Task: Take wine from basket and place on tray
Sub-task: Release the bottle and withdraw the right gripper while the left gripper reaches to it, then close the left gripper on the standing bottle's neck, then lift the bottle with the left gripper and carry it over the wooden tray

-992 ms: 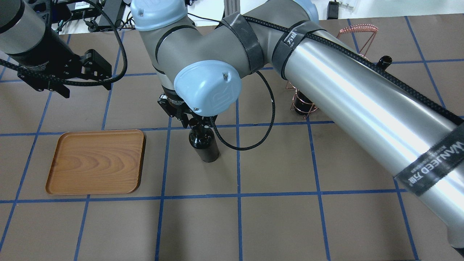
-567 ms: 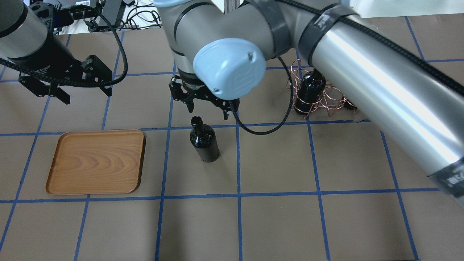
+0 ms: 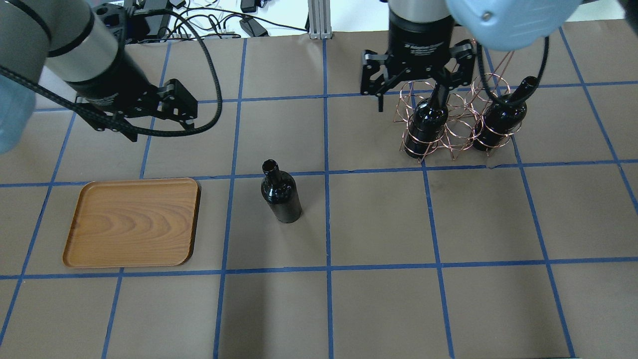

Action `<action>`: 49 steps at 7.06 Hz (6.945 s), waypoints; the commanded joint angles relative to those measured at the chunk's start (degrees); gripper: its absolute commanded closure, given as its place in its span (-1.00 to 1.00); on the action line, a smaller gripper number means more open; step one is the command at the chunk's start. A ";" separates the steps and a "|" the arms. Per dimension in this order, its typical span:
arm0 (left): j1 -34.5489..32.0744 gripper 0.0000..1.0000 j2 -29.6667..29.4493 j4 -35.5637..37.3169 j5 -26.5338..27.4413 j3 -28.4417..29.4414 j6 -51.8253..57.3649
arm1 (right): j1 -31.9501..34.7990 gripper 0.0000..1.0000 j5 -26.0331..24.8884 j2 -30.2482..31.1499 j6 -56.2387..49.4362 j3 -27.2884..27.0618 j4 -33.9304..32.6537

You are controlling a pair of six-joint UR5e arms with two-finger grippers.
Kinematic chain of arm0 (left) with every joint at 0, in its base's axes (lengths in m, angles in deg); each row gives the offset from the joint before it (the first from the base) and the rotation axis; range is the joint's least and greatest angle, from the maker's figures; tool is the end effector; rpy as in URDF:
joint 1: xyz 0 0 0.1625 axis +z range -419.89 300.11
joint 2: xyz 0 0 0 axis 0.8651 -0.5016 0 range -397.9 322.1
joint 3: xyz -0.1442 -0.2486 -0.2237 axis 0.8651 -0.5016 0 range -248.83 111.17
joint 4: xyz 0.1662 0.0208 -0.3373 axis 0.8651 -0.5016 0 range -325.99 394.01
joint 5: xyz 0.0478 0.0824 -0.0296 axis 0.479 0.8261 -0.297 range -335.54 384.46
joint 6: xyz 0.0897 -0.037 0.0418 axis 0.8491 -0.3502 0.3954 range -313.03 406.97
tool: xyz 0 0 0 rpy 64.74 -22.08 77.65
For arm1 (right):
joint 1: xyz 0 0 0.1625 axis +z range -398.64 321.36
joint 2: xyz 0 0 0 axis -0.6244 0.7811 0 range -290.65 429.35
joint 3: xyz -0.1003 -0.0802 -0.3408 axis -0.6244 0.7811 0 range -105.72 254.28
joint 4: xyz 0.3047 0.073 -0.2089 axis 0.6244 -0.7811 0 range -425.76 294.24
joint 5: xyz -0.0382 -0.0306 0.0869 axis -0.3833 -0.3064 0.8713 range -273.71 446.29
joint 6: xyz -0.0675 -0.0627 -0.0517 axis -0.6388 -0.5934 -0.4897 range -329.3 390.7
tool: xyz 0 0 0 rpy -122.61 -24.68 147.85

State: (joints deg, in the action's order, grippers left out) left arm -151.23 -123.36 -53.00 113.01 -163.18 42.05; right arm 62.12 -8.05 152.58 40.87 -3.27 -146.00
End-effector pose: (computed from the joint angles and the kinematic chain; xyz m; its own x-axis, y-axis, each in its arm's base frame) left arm -0.1460 -0.4256 0.4268 -0.9977 -0.0611 0.0301 -0.0626 0.9966 -0.0532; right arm 0.2137 -0.4535 0.4469 -0.9961 -0.0154 0.0869 -0.0105 0.9983 0.0566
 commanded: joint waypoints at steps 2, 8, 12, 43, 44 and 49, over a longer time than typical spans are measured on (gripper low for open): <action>-8.93 -1.00 -3.31 2.72 -0.22 -0.83 -3.52 | -4.87 -1.00 0.03 7.72 -9.72 -9.09 -12.76; -15.28 -0.91 -12.18 6.59 -0.39 -1.89 -4.13 | -4.79 -1.00 0.48 8.08 -9.20 -8.41 -14.25; -14.49 -0.35 -12.81 6.67 0.05 -1.80 -2.20 | -4.78 -1.00 0.39 8.17 -9.20 -8.41 -13.98; 20.46 1.00 -7.46 -2.74 8.93 1.66 32.75 | -4.70 -1.00 0.30 8.08 -9.64 -9.03 -13.98; 22.75 1.00 -5.88 0.05 8.75 -1.42 37.48 | -4.70 -1.00 0.30 8.08 -9.64 -9.03 -14.07; 28.93 1.00 -3.14 0.44 4.73 -7.95 42.53 | -4.70 -1.00 0.30 8.08 -9.64 -9.03 -13.98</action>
State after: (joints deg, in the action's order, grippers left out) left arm -123.39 -126.49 -52.51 119.72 -170.78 83.10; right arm 57.43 -7.75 160.67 31.23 -12.29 -159.98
